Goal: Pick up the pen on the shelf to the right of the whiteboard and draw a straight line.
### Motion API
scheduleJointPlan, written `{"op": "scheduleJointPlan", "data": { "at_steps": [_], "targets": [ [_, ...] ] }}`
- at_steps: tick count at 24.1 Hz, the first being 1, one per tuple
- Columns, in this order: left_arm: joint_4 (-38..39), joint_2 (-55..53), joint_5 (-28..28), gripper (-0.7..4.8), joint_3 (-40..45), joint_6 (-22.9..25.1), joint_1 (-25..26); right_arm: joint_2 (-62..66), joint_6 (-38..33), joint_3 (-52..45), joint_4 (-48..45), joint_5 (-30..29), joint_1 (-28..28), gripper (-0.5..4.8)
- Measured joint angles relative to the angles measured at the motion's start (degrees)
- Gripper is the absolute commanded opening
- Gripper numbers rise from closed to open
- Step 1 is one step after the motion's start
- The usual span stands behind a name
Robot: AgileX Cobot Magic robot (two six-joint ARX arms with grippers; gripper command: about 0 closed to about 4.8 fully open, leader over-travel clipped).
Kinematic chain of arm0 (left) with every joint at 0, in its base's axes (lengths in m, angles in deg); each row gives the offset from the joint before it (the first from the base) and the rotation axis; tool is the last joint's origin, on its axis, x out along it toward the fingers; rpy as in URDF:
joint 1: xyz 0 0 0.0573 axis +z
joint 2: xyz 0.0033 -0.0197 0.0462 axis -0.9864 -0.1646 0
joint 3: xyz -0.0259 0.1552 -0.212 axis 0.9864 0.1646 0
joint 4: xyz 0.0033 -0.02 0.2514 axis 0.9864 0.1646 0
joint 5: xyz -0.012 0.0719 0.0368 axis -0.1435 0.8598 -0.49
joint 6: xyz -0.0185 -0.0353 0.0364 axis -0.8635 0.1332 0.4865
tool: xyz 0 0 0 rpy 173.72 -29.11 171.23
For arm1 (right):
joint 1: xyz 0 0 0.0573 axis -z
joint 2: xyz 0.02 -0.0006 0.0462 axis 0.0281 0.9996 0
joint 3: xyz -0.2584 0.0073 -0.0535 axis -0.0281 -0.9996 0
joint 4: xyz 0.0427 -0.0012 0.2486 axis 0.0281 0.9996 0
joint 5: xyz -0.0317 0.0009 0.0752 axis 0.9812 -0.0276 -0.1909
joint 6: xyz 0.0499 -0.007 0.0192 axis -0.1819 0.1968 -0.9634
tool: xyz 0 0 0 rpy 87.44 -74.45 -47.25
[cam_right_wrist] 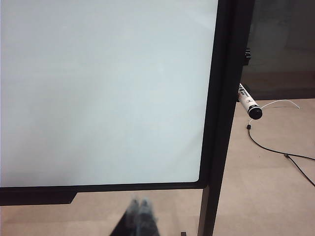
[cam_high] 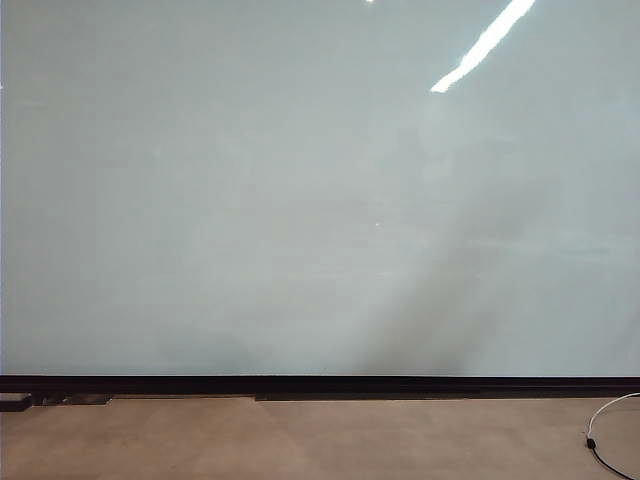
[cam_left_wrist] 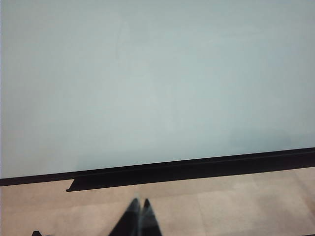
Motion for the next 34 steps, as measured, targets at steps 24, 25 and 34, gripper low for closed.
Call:
{"op": "scheduleJointPlan", "data": {
  "at_steps": [24, 25, 34],
  "targets": [
    [0.00, 0.00, 0.00, -0.05, 0.00, 0.00, 0.00, 2.21, -3.65, 2.01, -14.21, 0.59, 1.03, 0.76],
    [0.02, 0.00, 0.00, -0.05, 0.00, 0.00, 0.00, 3.58, -3.69, 2.82, -14.32, 0.70, 1.62, 0.99],
    [0.00, -0.02, 0.00, -0.05, 0.00, 0.00, 0.00, 36.46, -5.07, 11.32, -37.79, -18.16, 22.08, 2.15]
  ]
}}
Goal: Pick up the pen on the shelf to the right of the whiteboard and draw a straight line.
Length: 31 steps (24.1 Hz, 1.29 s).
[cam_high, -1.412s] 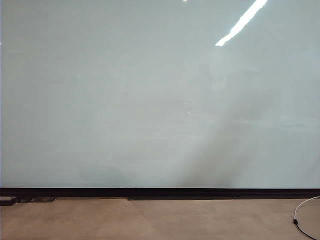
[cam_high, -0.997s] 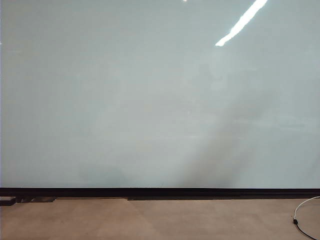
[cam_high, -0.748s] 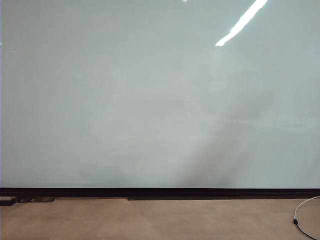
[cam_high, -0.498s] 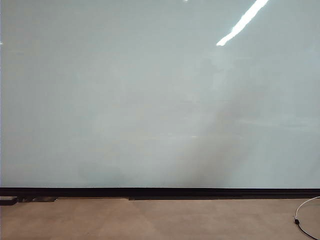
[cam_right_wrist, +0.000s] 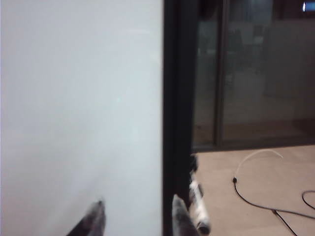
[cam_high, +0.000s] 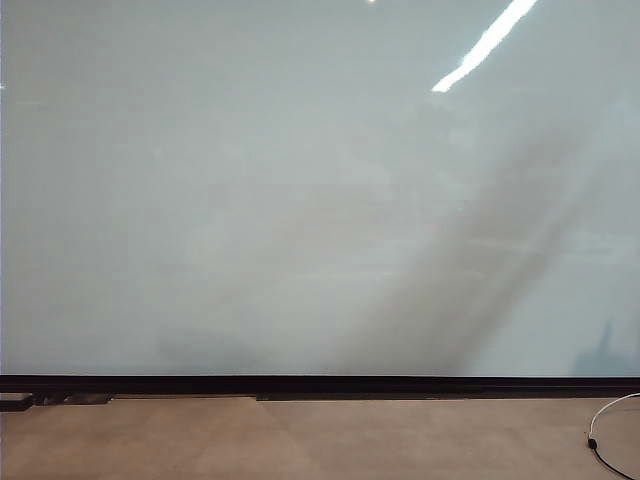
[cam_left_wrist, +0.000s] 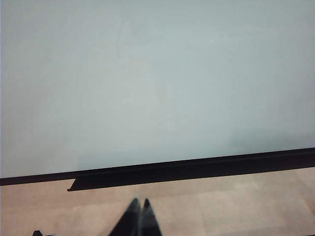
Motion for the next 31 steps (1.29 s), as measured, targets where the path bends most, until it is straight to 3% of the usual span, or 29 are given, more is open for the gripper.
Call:
{"op": "scheduleJointPlan", "data": {
  "at_steps": [2, 3, 7, 11, 16, 21, 31],
  "targets": [
    [0.02, -0.02, 0.00, -0.05, 0.00, 0.00, 0.00, 10.36, -4.00, 3.21, -7.54, -8.39, 7.23, 3.18],
    [0.00, -0.02, 0.00, -0.05, 0.00, 0.00, 0.00, 18.10, -6.21, 5.73, -12.09, -13.55, 10.38, 3.33],
    [0.00, 0.00, -0.11, -0.05, 0.00, 0.00, 0.00, 29.64, -6.71, 7.56, -21.66, -19.85, 11.37, 3.43],
    [-0.02, 0.00, -0.07, -0.05, 0.00, 0.00, 0.00, 40.79, -4.55, 9.07, -30.73, -20.15, 10.43, 3.45],
    [0.00, -0.02, -0.07, -0.05, 0.00, 0.00, -0.02, 53.18, 2.49, 9.07, -33.16, -16.70, 9.68, 4.34],
    [0.00, -0.02, -0.07, -0.05, 0.00, 0.00, -0.02, 64.94, 3.26, 10.23, -43.58, -15.87, 9.62, 4.46],
    [0.02, -0.02, -0.04, -0.05, 0.00, 0.00, -0.02, 73.57, 6.03, 19.87, -44.00, -19.08, 6.84, 4.44]
  ]
}}
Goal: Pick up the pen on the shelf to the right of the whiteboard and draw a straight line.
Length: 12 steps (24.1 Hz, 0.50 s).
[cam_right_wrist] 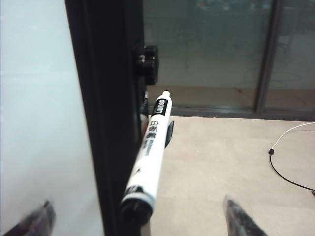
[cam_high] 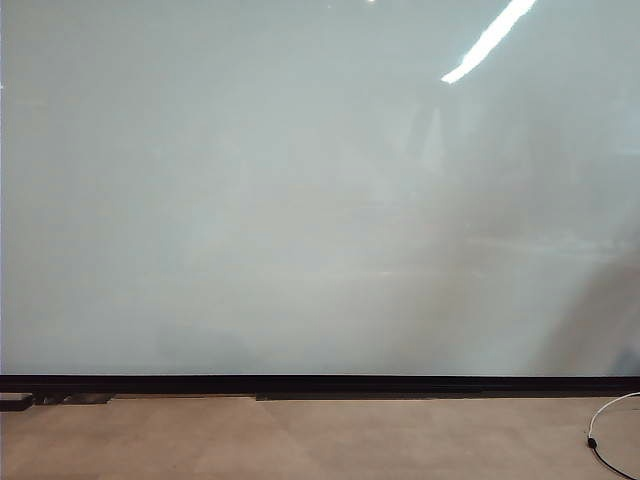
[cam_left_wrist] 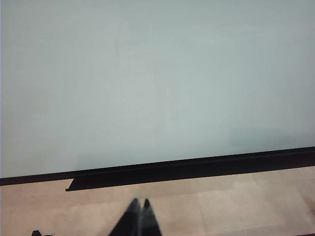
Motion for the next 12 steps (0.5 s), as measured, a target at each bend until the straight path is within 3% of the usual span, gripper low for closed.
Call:
{"op": "scheduleJointPlan", "data": {
  "at_steps": [12],
  "targets": [
    [-0.02, 0.02, 0.02, -0.05, 0.00, 0.00, 0.00, 6.19, 0.90, 6.82, 0.09, 3.54, -3.72, 4.40]
  ]
}}
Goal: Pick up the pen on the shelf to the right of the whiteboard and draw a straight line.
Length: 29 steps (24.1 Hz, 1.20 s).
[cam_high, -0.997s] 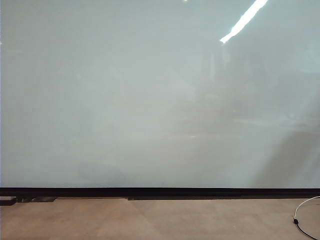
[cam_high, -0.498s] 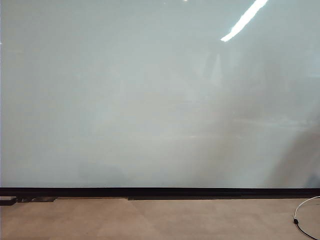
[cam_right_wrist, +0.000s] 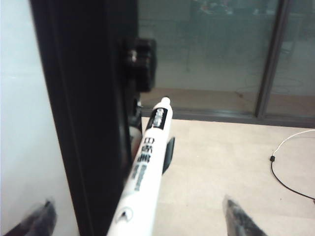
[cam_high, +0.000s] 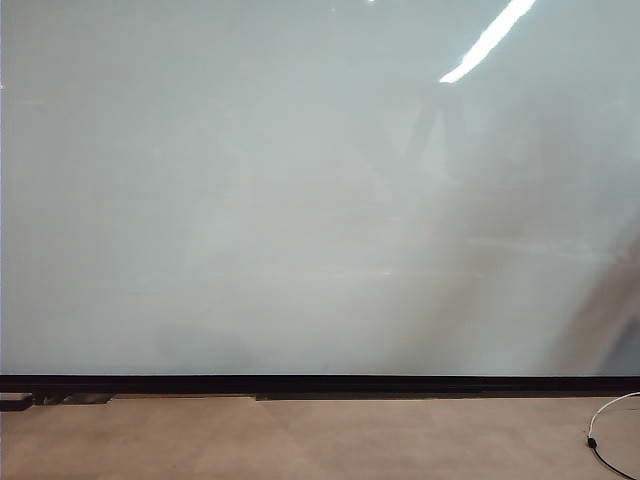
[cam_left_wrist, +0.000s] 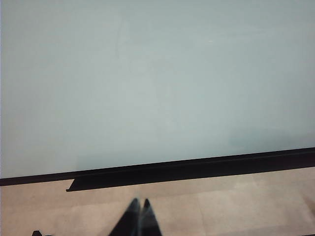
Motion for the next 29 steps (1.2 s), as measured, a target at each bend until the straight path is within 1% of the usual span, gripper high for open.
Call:
{"op": "scheduleJointPlan", "data": {
  "at_steps": [2, 5, 29],
  "targets": [
    [0.00, 0.00, 0.00, -0.05, 0.00, 0.00, 0.00, 0.13, 0.13, 0.07, 0.02, 1.20, -0.13, 4.39],
    [0.00, 0.00, 0.00, -0.05, 0.00, 0.00, 0.00, 0.13, 0.17, 0.70, -0.04, 1.33, -0.13, 4.17],
    [0.00, 0.02, 0.00, -0.05, 0.00, 0.00, 0.00, -1.42, -0.11, 0.81, -0.07, 0.96, -0.17, 4.15]
  ]
}}
